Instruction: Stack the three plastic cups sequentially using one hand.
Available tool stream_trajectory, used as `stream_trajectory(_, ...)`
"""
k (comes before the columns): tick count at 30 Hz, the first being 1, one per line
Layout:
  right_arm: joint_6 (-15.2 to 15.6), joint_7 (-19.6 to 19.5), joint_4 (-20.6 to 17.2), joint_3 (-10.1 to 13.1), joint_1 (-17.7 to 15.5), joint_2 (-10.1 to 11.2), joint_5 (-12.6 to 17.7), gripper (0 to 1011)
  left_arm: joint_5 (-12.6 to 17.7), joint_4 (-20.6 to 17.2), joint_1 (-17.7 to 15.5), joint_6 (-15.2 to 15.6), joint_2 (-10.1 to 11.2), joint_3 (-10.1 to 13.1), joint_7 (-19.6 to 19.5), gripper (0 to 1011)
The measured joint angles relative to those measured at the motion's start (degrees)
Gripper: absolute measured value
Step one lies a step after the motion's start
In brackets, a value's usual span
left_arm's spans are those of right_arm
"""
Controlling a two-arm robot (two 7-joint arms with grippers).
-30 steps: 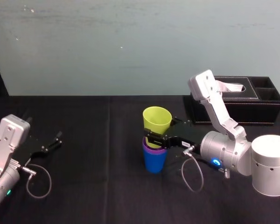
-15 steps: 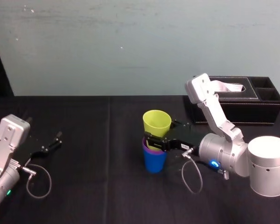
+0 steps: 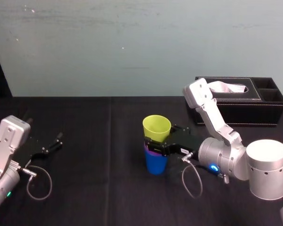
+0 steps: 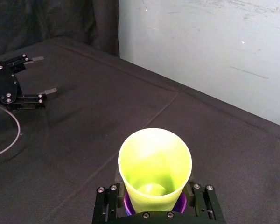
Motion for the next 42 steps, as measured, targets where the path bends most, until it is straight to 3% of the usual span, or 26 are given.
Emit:
stream_trajectory(21,0.31,-0.32,0.32,0.27,-0.17,-0.31,-0.56,728,0.00,0.00,0.00,0.00,0.00,0.00,0.00,1000)
stream_trajectory(33,0.30,-0.35,0.26,0.27,-0.17,-0.27,-0.51,998,0.00,0.00,0.00,0.00,0.00,0.00,0.00,1000)
stream_trajectory(37,0.29,-0.35,0.25,0.27,-0.17,-0.27,-0.49,1004,0.00,0.00,0.00,0.00,0.00,0.00,0.00,1000)
stream_trajectory(42,-3.55,-0.31,-1.46,1.93,-1.82,0.04,0.06,1004,0.00,0.00,0.00,0.00,0.00,0.00,0.00,1000)
